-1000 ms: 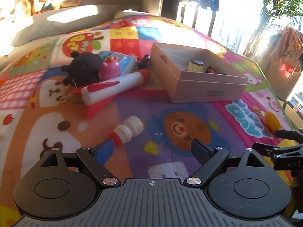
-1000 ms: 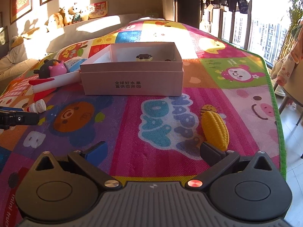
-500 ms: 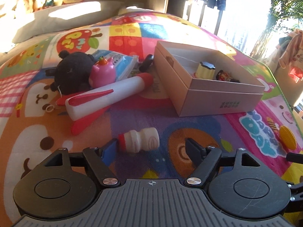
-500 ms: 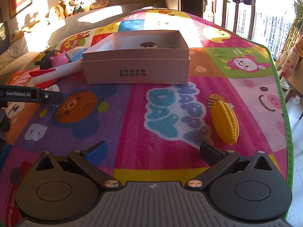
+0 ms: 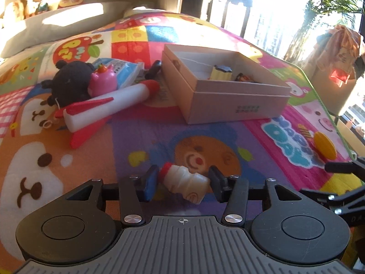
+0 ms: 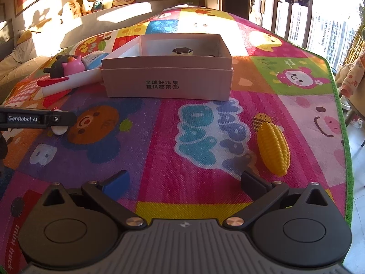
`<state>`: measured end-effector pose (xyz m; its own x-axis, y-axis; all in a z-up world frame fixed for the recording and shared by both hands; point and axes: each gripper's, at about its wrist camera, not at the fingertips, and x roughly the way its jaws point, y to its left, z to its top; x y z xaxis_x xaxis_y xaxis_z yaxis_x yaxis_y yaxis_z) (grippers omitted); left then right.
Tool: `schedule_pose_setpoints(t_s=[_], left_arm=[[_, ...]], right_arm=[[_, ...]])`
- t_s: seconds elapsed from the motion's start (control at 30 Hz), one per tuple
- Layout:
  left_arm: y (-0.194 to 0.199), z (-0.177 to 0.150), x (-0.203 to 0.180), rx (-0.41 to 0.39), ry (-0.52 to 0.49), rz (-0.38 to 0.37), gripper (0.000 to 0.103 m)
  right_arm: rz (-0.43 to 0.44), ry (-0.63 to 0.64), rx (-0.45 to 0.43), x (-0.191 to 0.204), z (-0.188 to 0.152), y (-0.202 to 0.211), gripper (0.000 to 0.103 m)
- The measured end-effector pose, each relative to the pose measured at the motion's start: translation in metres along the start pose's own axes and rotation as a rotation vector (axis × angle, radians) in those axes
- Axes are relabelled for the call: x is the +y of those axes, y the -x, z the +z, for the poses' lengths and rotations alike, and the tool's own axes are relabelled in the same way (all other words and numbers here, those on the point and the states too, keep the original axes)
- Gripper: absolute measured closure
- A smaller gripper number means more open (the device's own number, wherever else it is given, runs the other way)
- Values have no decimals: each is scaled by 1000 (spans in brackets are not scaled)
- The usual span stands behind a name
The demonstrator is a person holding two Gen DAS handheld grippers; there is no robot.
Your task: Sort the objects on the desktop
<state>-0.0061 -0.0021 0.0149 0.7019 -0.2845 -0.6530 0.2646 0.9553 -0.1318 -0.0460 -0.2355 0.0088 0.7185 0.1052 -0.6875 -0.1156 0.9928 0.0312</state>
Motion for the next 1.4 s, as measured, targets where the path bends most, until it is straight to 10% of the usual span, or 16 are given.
schedule_pose_setpoints(t_s=[0.23,0.37,0.6,0.87,1.03,1.4], left_arm=[[10,-16,-15,5,1,-59,44],[10,-18,-18,-1,-10,-59,41],[12,-23,-23,-15,-36,-70,27],[10,-26,-27,-27,-55,-69,21],[10,-27,-28,-28,-55,-74,19],[11,-27,-28,-31,-52,-75,18]], right_arm=[[-117,-4,-166,-23,9,30,0],[-111,-80,-99,-48,19,11,0],[206,-94,-96,-31,22,14,0],[-136,-76,-89,-39,35,-7,10],[-120,-95,-61,-47,30,-23,29],[-100,42,-74,-48,32,-23,22]])
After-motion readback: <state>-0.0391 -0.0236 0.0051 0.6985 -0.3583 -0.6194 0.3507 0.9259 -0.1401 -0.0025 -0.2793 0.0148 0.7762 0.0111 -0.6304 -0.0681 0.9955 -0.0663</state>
